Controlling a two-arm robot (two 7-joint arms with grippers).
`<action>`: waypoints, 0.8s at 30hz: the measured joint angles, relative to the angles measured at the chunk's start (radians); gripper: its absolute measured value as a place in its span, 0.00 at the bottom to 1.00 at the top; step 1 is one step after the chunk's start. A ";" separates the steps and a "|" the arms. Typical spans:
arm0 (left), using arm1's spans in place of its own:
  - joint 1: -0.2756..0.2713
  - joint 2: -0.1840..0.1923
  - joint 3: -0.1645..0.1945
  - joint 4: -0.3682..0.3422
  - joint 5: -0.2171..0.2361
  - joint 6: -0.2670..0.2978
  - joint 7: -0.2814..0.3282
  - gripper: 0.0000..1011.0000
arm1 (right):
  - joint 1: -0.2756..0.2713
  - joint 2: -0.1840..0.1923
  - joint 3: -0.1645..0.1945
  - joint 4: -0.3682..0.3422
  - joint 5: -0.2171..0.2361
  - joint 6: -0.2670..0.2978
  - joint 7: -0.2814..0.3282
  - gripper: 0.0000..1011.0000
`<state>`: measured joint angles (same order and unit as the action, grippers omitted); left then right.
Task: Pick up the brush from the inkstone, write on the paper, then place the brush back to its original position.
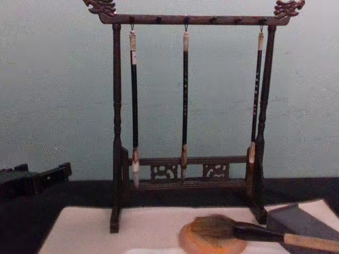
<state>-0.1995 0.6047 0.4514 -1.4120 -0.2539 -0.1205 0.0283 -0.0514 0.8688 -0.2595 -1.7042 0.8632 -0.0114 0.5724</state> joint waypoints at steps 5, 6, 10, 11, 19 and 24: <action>0.000 0.000 0.000 0.000 0.000 0.000 0.000 0.99 | -0.029 0.003 0.001 -0.049 -0.047 -0.017 -0.002 1.00; 0.000 0.000 0.000 0.000 0.000 0.000 0.000 0.99 | -0.034 0.003 -0.002 -0.062 -0.062 -0.021 -0.003 1.00; 0.000 0.000 0.000 0.000 0.000 0.000 0.000 0.99 | -0.040 -0.007 -0.015 -0.081 -0.100 -0.028 -0.002 1.00; 0.000 0.000 0.000 0.000 0.000 0.000 0.000 0.99 | -0.040 -0.009 -0.019 -0.083 -0.108 -0.029 -0.001 1.00; 0.000 0.000 0.000 0.000 0.000 0.000 0.000 0.99 | -0.024 -0.053 -0.061 -0.092 -0.175 -0.037 0.019 1.00; 0.000 0.000 0.000 0.000 0.000 0.000 0.000 0.99 | -0.002 -0.087 -0.089 -0.074 -0.199 -0.031 0.033 1.00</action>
<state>-0.1995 0.6047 0.4514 -1.4120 -0.2539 -0.1205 0.0283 -0.0536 0.7818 -0.3489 -1.7786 0.6642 -0.0428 0.6054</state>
